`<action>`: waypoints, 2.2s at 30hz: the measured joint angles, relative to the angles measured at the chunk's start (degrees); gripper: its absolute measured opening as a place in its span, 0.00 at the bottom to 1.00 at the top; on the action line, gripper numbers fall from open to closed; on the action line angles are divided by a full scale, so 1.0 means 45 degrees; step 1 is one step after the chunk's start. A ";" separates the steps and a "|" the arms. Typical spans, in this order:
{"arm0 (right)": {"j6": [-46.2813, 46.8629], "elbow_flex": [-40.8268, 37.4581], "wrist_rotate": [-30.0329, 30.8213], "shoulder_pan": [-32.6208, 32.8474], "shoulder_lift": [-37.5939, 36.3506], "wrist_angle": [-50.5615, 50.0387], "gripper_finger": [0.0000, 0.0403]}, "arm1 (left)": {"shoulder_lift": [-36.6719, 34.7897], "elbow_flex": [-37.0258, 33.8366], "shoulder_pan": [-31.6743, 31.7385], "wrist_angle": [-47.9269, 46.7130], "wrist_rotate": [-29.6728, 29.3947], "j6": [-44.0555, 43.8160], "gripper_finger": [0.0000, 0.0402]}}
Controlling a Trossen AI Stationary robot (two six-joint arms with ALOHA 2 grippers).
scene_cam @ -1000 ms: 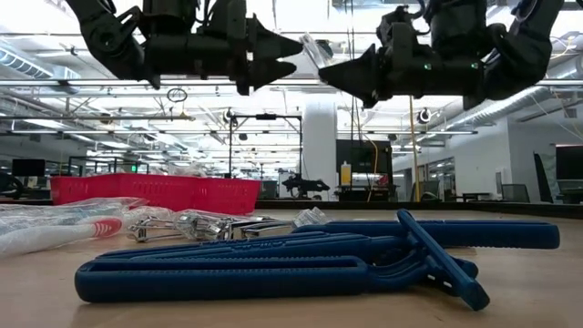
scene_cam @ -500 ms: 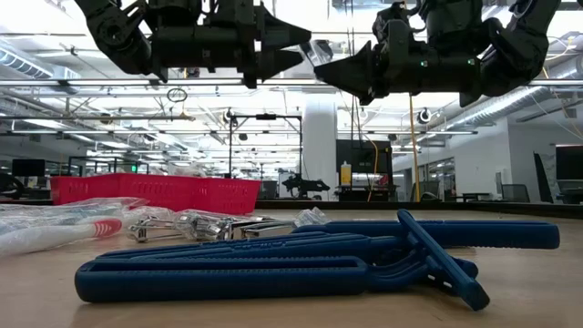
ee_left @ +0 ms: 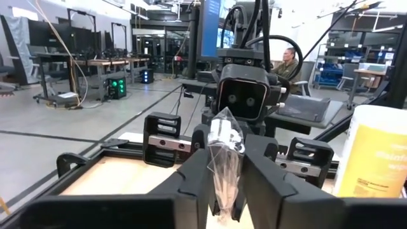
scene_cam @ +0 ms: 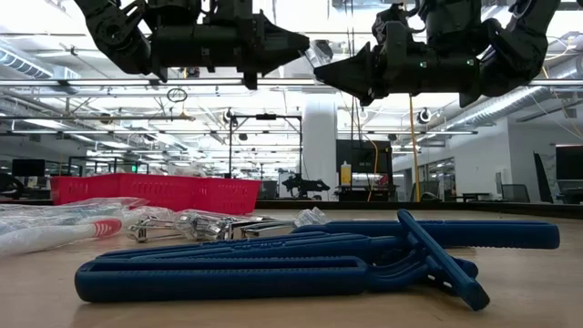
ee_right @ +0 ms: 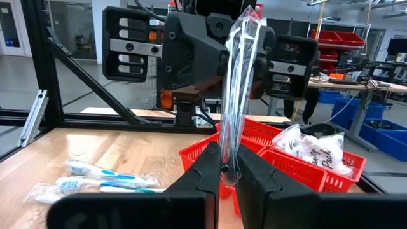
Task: Pick & Place Travel size toiletries
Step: Put the nail cutter into the horizontal left red bin
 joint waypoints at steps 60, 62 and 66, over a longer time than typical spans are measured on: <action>0.0975 0.0005 0.1574 -0.0007 -0.0078 -0.2368 0.60 | -0.6263 0.1093 -0.0432 -1.6219 -0.8520 -0.2505 0.06; 0.0956 0.0005 0.1574 -0.0015 -0.0078 -0.2382 0.61 | -0.6966 0.1093 -0.0439 -1.8971 -0.9350 -0.4315 0.06; 0.0892 0.0005 0.1585 -0.0164 -0.0078 -0.2385 0.61 | -0.7809 0.1093 -0.0269 -2.3685 -1.0265 -0.8363 0.06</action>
